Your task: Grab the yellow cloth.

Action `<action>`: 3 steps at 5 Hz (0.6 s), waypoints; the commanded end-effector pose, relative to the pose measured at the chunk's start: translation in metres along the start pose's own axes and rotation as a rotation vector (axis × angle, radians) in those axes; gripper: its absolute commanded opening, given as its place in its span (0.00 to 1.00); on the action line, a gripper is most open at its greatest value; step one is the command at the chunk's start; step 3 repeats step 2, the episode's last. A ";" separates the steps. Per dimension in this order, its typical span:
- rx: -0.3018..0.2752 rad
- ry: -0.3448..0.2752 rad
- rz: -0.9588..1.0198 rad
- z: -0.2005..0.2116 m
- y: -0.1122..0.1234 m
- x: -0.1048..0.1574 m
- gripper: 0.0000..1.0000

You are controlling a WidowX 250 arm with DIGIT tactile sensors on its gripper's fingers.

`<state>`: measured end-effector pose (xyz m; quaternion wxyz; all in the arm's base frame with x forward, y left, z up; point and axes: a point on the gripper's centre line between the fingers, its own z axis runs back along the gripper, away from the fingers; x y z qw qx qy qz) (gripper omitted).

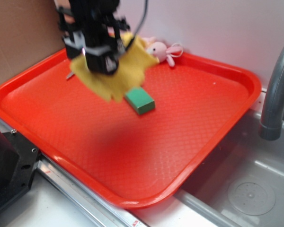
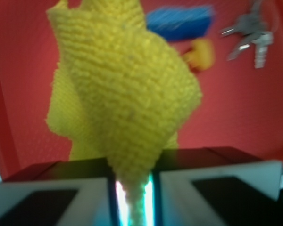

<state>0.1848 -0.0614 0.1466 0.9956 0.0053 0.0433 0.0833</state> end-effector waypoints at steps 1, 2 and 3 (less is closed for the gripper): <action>0.008 -0.079 0.102 0.053 0.056 0.014 0.00; -0.068 -0.043 -0.035 0.043 0.051 0.029 0.00; -0.068 -0.043 -0.035 0.043 0.051 0.029 0.00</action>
